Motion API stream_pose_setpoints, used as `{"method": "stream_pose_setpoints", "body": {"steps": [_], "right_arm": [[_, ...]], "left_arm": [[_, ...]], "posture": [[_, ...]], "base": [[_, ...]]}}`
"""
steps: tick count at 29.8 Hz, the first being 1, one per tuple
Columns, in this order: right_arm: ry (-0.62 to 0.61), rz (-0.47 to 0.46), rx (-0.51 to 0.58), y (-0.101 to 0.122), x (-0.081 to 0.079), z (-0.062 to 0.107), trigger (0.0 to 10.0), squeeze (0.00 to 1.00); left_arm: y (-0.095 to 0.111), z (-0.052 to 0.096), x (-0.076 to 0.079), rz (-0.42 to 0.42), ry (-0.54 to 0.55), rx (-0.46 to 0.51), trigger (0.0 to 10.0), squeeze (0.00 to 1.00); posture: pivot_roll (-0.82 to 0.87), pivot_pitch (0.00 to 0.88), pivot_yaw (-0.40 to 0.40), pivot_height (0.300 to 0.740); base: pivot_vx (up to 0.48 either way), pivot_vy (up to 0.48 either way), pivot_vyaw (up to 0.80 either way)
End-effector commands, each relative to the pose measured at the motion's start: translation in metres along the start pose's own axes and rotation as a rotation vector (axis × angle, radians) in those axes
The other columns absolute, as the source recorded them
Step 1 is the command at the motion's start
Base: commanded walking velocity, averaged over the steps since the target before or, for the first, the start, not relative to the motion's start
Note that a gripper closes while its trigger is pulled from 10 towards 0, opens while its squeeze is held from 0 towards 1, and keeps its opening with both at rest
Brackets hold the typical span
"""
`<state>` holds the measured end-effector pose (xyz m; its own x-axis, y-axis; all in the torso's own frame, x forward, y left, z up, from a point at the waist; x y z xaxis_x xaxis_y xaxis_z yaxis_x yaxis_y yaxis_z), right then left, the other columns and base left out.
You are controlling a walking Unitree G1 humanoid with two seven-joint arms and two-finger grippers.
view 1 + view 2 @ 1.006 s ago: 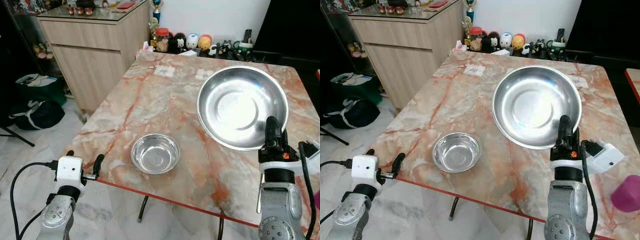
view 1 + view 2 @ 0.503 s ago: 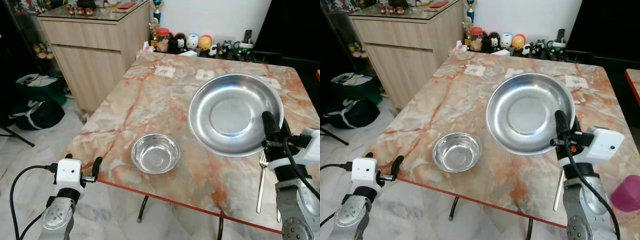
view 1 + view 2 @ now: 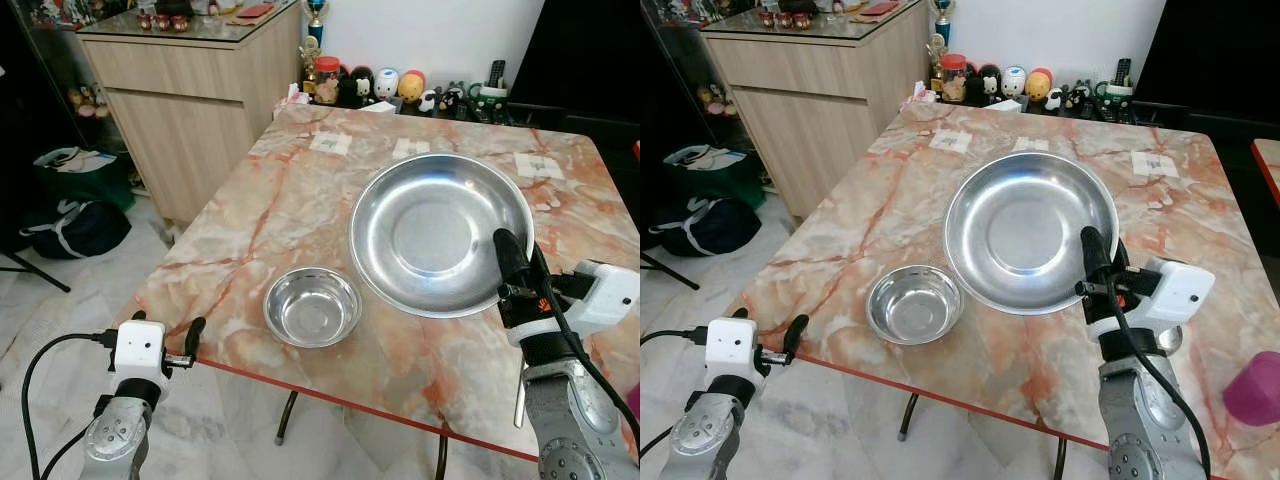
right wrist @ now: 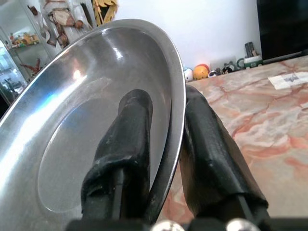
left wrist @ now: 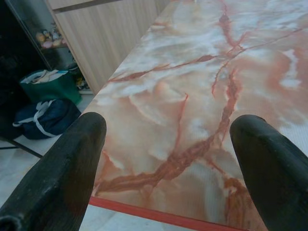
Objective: Setting the table
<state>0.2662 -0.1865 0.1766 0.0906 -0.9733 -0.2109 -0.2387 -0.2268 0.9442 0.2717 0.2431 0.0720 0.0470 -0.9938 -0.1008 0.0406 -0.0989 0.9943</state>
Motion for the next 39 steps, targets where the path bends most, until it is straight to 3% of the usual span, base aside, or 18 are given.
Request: {"method": "stream_pose_setpoints", "body": {"steps": [1, 8, 12, 39], "right_arm": [[0.018, 0.006, 0.037, 0.0104, -0.0054, -0.0018, 10.0, 0.00], [0.002, -0.001, 0.049, 0.0136, -0.0040, -0.0022, 10.0, 0.00], [-0.015, 0.001, 0.030, 0.0102, -0.0033, -0.0035, 10.0, 0.00], [-0.051, -0.022, 0.068, 0.0110, -0.0048, -0.0049, 10.0, 0.00]], "left_arm": [[-0.0016, 0.0001, 0.0007, -0.022, -0.008, -0.010, 10.0, 0.00], [-0.0014, 0.0001, 0.0012, -0.022, -0.009, -0.007, 10.0, 0.00], [-0.0021, 0.0004, 0.0015, -0.019, -0.007, -0.006, 10.0, 0.00], [0.0016, 0.0000, -0.0046, -0.046, -0.001, 0.003, 10.0, 0.00]], "posture": [[0.04, 0.007, -0.001, 0.740], [0.04, 0.010, -0.003, 0.740], [0.04, 0.013, -0.005, 0.740], [0.05, 0.021, 0.015, 0.740]], "base": [[0.000, -0.472, 0.00], [0.000, -0.472, 0.00], [0.000, -0.472, -0.76], [0.000, -0.467, 0.00]]}}
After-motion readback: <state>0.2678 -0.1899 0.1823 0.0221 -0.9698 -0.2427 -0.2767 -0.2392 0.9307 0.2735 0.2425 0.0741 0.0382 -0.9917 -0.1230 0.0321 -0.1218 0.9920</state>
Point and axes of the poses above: a point about 5 cm out from each wrist's last joint towards the gripper, its own z axis pointing back from the gripper into the wrist, its own y axis along the axis of the wrist's last joint, x = y × z, the point moved 2 cm from there along -z, pointing out of the wrist towards the gripper, and after that the axes turned 7 degrees about z, right-handed, at the moved point
